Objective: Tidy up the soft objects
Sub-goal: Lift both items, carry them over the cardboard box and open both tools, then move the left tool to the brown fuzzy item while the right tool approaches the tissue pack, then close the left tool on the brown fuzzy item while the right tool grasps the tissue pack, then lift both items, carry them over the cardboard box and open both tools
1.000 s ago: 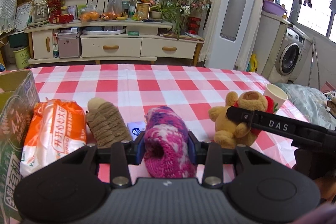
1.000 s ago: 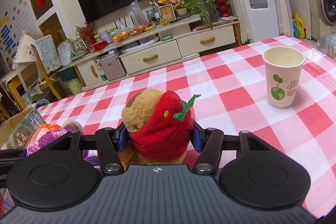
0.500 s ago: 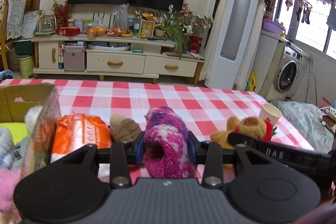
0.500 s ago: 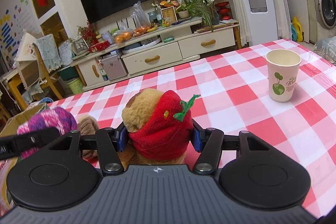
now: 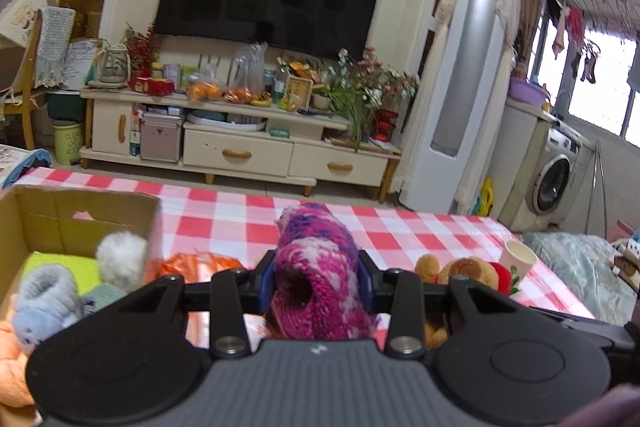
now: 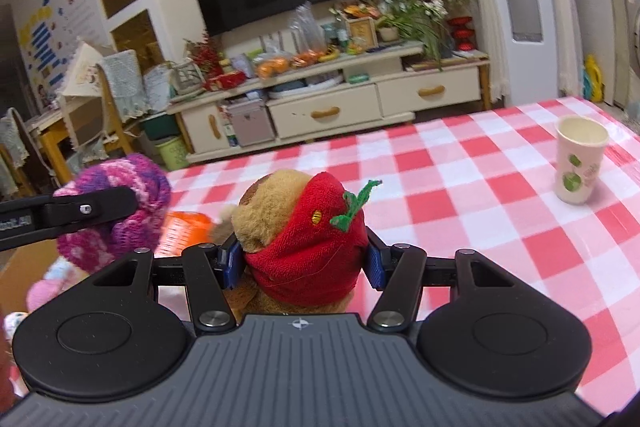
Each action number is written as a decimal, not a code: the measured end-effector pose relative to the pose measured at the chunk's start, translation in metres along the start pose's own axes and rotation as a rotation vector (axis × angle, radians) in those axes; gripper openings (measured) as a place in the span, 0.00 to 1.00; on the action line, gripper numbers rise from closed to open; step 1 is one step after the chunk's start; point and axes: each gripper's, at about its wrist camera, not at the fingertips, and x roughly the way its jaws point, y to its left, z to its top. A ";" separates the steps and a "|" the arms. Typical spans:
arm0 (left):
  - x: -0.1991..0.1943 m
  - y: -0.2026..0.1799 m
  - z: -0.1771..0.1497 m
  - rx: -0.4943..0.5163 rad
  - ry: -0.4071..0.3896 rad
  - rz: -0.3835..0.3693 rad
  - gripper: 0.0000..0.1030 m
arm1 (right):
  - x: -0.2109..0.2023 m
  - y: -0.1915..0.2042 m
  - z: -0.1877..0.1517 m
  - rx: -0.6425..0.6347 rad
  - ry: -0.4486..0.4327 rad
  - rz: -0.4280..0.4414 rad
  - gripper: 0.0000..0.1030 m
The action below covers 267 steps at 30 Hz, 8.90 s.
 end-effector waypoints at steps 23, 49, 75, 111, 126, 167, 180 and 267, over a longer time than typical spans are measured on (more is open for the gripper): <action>-0.025 0.126 0.030 -0.277 -0.117 0.378 0.38 | 0.052 0.136 0.047 -0.174 -0.041 0.315 0.69; -0.025 0.157 0.027 -0.311 -0.054 0.518 0.78 | 0.078 0.158 0.037 -0.207 0.008 0.304 0.98; -0.006 0.103 0.025 -0.215 -0.057 0.420 0.96 | 0.028 0.086 0.012 -0.213 -0.074 0.073 0.99; 0.028 0.028 0.009 0.035 -0.003 0.372 0.99 | 0.088 0.034 -0.010 -0.250 0.104 -0.049 1.00; 0.030 0.012 0.009 0.090 -0.074 0.445 0.99 | 0.123 0.030 -0.017 -0.313 0.157 -0.047 1.00; 0.130 -0.060 -0.042 0.036 0.169 0.354 0.94 | 0.100 -0.068 0.008 -0.209 0.105 -0.198 0.96; 0.159 -0.042 -0.035 -0.068 0.203 0.337 0.95 | 0.105 -0.075 0.010 -0.178 0.133 -0.170 0.99; 0.025 -0.020 -0.010 -0.006 0.069 0.017 0.30 | 0.043 -0.030 -0.002 -0.149 0.072 -0.115 0.94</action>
